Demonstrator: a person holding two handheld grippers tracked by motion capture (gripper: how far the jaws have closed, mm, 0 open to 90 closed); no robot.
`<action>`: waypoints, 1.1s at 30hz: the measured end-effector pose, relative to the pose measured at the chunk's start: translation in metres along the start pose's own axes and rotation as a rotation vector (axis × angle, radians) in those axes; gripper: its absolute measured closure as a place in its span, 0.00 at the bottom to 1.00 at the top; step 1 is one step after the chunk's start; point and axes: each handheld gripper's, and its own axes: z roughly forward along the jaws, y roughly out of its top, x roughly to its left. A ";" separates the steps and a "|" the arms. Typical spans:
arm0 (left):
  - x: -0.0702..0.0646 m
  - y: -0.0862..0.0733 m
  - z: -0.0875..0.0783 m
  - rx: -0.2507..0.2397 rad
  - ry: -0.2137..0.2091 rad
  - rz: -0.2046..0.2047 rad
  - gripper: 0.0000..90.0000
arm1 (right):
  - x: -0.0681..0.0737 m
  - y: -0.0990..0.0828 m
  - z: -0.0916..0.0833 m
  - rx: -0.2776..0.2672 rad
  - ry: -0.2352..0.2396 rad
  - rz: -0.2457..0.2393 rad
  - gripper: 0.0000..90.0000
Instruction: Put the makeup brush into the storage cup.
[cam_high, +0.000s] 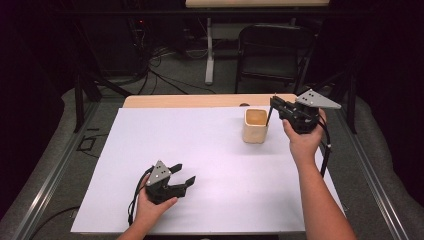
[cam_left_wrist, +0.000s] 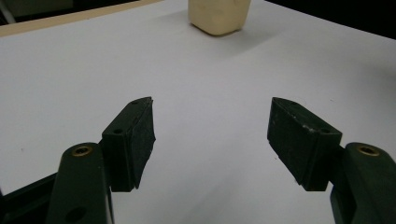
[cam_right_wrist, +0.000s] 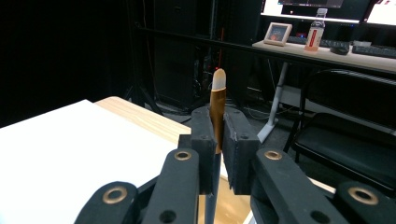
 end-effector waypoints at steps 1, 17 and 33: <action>0.000 0.000 0.000 0.000 0.000 0.000 0.36 | 0.000 0.001 0.001 0.001 -0.001 0.001 0.93; 0.000 0.000 0.001 0.006 -0.002 0.006 0.35 | -0.002 0.011 0.011 0.008 -0.011 -0.009 0.93; 0.000 0.000 0.001 0.005 0.001 0.007 0.35 | -0.002 0.010 0.020 0.019 -0.014 -0.010 0.93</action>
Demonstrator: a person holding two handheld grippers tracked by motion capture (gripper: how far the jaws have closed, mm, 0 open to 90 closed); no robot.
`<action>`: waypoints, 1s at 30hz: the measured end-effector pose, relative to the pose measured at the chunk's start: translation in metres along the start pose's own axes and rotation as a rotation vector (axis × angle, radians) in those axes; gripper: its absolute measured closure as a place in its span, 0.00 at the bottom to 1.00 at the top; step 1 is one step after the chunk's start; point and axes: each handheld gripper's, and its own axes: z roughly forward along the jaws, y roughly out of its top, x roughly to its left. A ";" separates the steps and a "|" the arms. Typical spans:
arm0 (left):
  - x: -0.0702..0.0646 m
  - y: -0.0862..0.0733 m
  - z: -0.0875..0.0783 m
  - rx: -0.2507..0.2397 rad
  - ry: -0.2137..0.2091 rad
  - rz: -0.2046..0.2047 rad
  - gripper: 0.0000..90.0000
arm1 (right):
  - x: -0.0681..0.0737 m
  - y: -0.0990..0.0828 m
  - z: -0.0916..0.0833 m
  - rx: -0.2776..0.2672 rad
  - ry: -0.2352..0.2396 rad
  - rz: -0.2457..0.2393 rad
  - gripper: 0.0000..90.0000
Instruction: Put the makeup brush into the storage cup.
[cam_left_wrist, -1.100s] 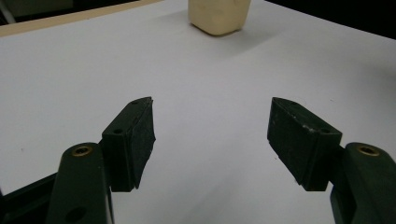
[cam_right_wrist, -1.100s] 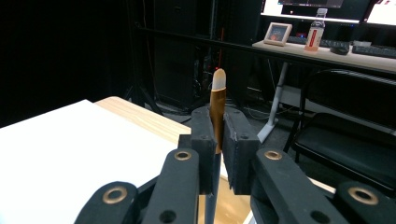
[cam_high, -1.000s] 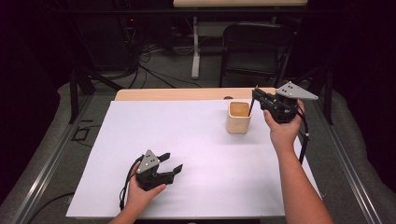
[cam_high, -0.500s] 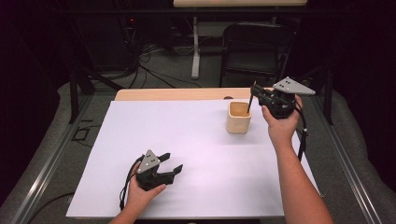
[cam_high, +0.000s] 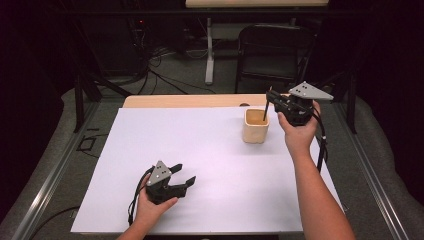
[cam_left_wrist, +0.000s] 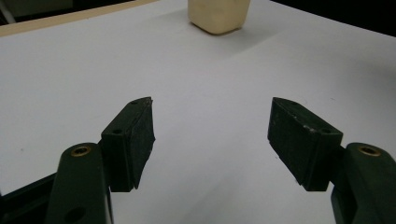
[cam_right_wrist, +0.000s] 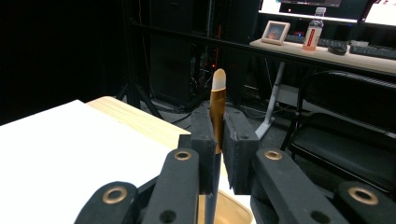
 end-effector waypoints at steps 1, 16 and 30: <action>0.000 0.000 0.000 -0.001 0.000 -0.001 0.35 | 0.000 0.000 0.000 0.000 0.000 -0.001 0.93; -0.001 0.000 0.001 -0.001 -0.003 -0.005 0.35 | -0.002 -0.003 0.008 0.002 -0.018 0.010 0.93; 0.000 0.000 0.000 -0.001 -0.002 0.001 0.35 | -0.002 -0.007 0.016 0.010 -0.027 0.020 0.93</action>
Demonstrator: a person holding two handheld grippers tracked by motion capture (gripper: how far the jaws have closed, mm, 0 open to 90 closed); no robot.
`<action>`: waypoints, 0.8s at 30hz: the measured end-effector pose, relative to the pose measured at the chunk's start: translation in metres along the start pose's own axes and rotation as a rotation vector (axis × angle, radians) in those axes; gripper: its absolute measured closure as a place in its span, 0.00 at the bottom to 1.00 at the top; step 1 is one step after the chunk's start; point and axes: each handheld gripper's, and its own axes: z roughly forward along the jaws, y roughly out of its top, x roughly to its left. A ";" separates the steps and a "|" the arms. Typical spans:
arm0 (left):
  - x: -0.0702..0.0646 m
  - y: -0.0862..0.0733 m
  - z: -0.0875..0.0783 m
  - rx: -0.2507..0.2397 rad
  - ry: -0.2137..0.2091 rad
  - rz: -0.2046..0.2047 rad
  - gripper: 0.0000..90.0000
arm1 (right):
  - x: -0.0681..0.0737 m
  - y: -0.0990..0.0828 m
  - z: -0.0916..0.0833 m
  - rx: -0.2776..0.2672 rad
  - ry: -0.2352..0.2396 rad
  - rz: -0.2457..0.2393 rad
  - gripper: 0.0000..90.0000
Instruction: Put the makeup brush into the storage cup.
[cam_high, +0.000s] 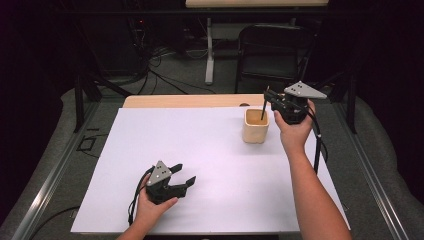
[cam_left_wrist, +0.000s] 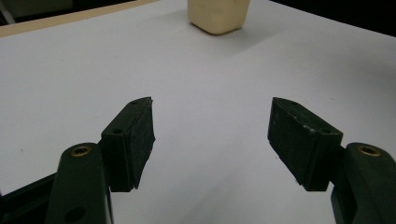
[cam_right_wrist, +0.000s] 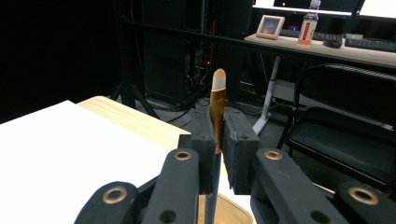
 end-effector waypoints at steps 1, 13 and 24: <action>0.000 0.000 0.000 0.000 0.000 0.000 0.35 | 0.000 0.000 0.000 0.000 0.000 0.000 0.93; 0.000 0.000 -0.001 -0.003 0.000 -0.005 0.35 | 0.000 -0.009 0.010 0.030 -0.015 0.000 0.93; 0.000 0.000 -0.001 -0.004 0.000 -0.007 0.35 | 0.002 -0.017 0.014 0.044 -0.018 -0.003 0.93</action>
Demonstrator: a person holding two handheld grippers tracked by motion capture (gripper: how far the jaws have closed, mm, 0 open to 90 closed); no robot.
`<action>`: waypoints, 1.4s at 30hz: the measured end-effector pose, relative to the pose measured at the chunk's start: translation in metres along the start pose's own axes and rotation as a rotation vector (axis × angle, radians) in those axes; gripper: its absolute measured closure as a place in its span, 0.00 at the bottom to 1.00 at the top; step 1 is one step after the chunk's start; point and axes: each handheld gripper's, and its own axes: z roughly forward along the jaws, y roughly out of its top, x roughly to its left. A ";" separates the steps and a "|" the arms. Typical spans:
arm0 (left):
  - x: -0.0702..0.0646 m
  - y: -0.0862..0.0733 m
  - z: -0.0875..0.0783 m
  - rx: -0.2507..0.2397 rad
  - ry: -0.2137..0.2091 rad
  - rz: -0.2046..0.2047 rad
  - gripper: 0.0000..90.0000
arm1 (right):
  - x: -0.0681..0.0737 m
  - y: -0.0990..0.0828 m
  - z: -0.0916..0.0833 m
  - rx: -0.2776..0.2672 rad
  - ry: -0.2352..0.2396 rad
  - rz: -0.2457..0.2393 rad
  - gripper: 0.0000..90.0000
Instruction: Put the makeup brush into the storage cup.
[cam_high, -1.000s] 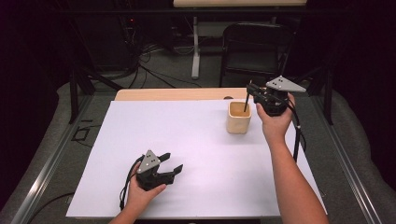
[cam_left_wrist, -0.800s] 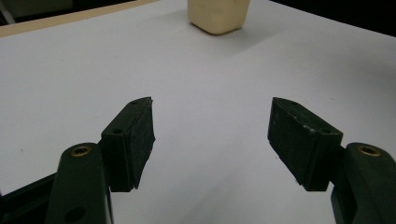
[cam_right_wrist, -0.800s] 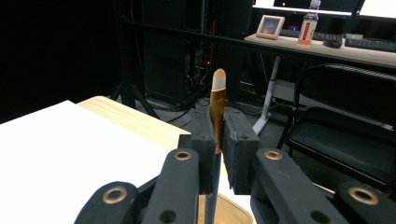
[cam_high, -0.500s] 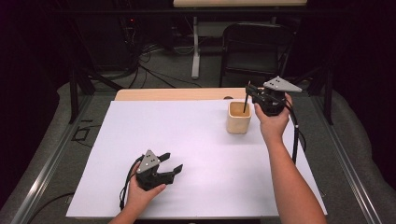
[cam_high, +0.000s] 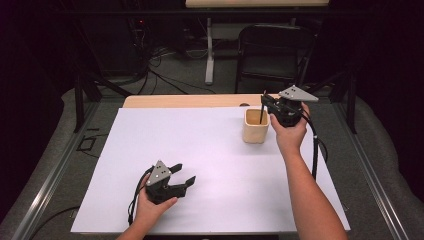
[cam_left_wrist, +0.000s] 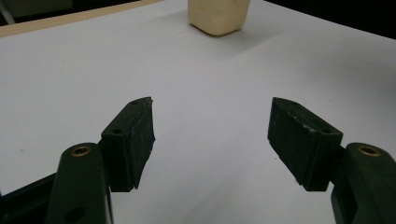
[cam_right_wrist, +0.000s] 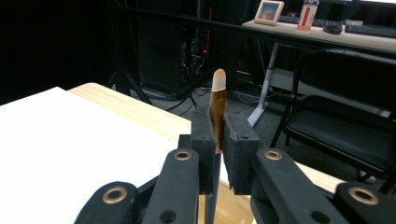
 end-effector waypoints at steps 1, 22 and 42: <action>0.000 0.000 0.000 0.000 0.001 0.000 0.35 | 0.000 -0.002 0.001 0.003 -0.002 -0.001 0.93; 0.000 0.000 0.001 0.005 -0.002 0.002 0.35 | -0.005 -0.039 0.006 0.045 -0.030 0.050 0.93; 0.000 0.000 0.001 0.011 -0.003 -0.003 0.35 | -0.003 -0.055 0.014 0.078 -0.029 0.057 0.93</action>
